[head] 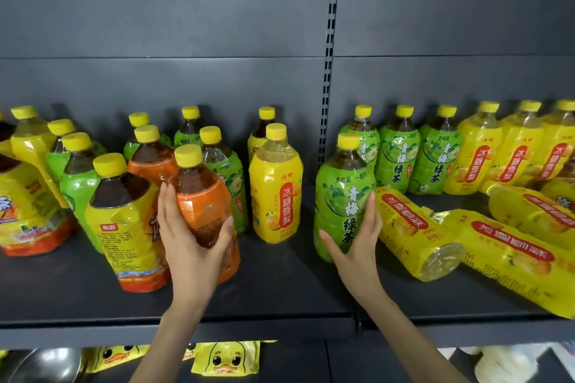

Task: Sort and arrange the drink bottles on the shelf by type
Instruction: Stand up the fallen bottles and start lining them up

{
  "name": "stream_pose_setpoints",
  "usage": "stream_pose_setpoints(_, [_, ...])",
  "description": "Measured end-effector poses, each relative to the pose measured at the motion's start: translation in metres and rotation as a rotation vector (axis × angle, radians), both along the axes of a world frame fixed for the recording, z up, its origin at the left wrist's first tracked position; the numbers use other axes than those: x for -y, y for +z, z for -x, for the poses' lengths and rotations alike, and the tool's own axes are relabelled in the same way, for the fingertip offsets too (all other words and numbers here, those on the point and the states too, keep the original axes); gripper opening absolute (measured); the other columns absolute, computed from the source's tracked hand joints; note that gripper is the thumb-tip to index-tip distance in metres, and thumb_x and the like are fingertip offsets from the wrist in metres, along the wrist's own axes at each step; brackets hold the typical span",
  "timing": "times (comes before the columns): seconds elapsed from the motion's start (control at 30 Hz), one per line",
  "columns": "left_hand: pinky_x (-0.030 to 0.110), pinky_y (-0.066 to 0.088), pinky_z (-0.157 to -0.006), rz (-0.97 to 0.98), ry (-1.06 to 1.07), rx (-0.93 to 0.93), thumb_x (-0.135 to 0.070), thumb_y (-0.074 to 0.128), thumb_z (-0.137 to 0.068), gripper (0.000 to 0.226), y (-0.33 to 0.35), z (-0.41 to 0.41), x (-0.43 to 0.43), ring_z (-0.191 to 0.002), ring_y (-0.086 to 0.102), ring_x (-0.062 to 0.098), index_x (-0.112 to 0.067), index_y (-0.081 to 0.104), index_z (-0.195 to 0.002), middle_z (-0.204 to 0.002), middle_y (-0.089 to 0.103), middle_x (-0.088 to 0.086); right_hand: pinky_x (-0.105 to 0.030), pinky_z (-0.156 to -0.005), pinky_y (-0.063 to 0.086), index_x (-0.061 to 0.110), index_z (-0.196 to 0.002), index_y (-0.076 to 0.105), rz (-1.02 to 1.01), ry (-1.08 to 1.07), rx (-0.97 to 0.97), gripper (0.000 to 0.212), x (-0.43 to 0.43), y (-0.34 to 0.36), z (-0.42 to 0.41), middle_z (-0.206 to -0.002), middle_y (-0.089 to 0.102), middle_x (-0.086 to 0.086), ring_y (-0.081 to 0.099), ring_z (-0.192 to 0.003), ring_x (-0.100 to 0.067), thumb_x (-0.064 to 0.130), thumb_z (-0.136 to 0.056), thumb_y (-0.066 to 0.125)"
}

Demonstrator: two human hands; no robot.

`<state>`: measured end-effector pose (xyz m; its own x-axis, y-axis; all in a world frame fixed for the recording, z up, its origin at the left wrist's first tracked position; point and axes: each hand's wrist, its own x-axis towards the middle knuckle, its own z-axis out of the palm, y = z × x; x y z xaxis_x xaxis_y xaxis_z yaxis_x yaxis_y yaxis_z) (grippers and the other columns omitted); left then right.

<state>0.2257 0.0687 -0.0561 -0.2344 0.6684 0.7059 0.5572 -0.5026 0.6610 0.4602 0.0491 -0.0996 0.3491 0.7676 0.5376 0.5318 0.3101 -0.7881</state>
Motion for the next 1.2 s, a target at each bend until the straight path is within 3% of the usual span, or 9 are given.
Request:
stream_pose_setpoints(0.13, [0.046,0.027,-0.111,0.004,0.000,0.005,-0.035,0.068,-0.077,0.095,0.000,0.000,0.000,-0.142,0.019,0.024,-0.031,0.006,-0.147,-0.156,0.015,0.009,0.000,-0.103,0.004,0.041,-0.138,-0.018,0.030,0.047,0.045,0.105,-0.011,0.005,0.006,-0.146,-0.003,0.006,-0.003,-0.128,0.018,0.020,-0.084,0.069])
stream_pose_setpoints(0.2, [0.045,0.026,-0.111,0.006,-0.006,-0.001,-0.038,0.067,-0.076,0.094,0.001,0.002,0.001,-0.142,0.019,0.024,-0.033,0.005,-0.147,-0.156,0.015,0.008,0.005,-0.097,0.003,0.035,-0.140,-0.017,0.058,0.036,0.052,0.104,-0.022,0.013,0.011,-0.148,0.003,-0.002,0.003,-0.125,0.017,0.017,-0.085,0.069])
stream_pose_setpoints(0.37, [0.040,0.023,-0.110,0.022,-0.015,-0.019,-0.039,0.068,-0.074,0.097,0.001,0.003,0.003,-0.141,0.016,0.016,-0.036,0.004,-0.147,-0.156,0.014,0.007,-0.034,-0.109,0.025,0.043,-0.134,-0.023,0.150,-0.026,0.014,0.106,-0.052,0.022,0.018,-0.152,0.009,-0.022,0.026,-0.139,-0.030,0.018,-0.086,0.068])
stream_pose_setpoints(0.43, [0.038,0.021,-0.109,0.025,-0.024,-0.023,-0.041,0.067,-0.074,0.097,0.002,0.005,0.003,-0.139,0.013,0.010,-0.035,0.004,-0.148,-0.157,0.013,0.007,-0.045,-0.109,0.028,0.044,-0.133,-0.024,0.178,-0.038,0.008,0.106,-0.061,0.027,0.018,-0.152,0.011,-0.023,0.026,-0.139,-0.034,0.015,-0.086,0.067])
stream_pose_setpoints(0.57, [0.038,0.020,-0.110,0.030,-0.063,-0.070,-0.039,0.065,-0.075,0.099,0.002,0.012,0.003,-0.141,0.009,0.011,-0.032,0.001,-0.149,-0.158,0.008,0.005,-0.047,-0.108,0.031,0.041,-0.138,-0.020,0.276,-0.027,0.001,0.104,-0.071,0.037,0.013,-0.152,0.018,-0.018,0.028,-0.138,-0.032,0.005,-0.088,0.063])
stream_pose_setpoints(0.7, [0.043,0.021,-0.109,0.028,0.003,-0.147,-0.029,0.070,-0.077,0.097,-0.001,0.012,0.006,-0.141,0.014,0.029,-0.019,0.006,-0.150,-0.154,0.008,0.012,-0.042,-0.109,0.036,0.025,-0.152,0.010,0.369,-0.004,-0.091,0.085,-0.064,0.036,0.003,-0.145,0.037,-0.011,0.039,-0.132,-0.027,0.002,-0.088,0.062])
stream_pose_setpoints(0.83, [0.048,0.023,-0.110,-0.120,0.068,-0.226,-0.008,0.074,-0.078,0.086,0.008,0.000,0.014,-0.136,0.019,0.039,-0.004,0.019,-0.144,-0.148,0.014,0.020,-0.020,-0.090,0.041,0.010,-0.131,0.051,0.411,0.021,-0.010,0.038,-0.025,0.034,-0.005,-0.125,0.056,-0.010,0.054,-0.113,-0.020,0.007,-0.093,0.056])
stream_pose_setpoints(1.0, [0.060,0.033,-0.104,-0.372,-0.128,-0.375,-0.019,0.062,-0.084,0.061,0.026,-0.048,0.033,-0.131,0.026,0.035,-0.008,0.033,-0.136,-0.140,0.024,0.016,-0.004,-0.075,0.039,0.013,-0.110,0.065,0.307,-0.008,0.035,0.023,0.024,0.045,-0.028,-0.112,0.061,-0.002,0.054,-0.103,-0.010,0.003,-0.093,0.054])
stream_pose_setpoints(1.2, [0.060,0.028,-0.107,-0.095,-0.167,-0.430,-0.021,0.076,-0.077,0.087,0.034,-0.079,-0.011,-0.135,0.022,0.036,-0.002,0.023,-0.143,-0.147,0.023,0.022,-0.011,-0.082,0.040,0.015,-0.106,0.066,0.127,-0.224,0.183,0.025,0.051,0.061,-0.072,-0.112,0.058,0.001,0.053,-0.104,-0.012,-0.001,-0.091,0.054])
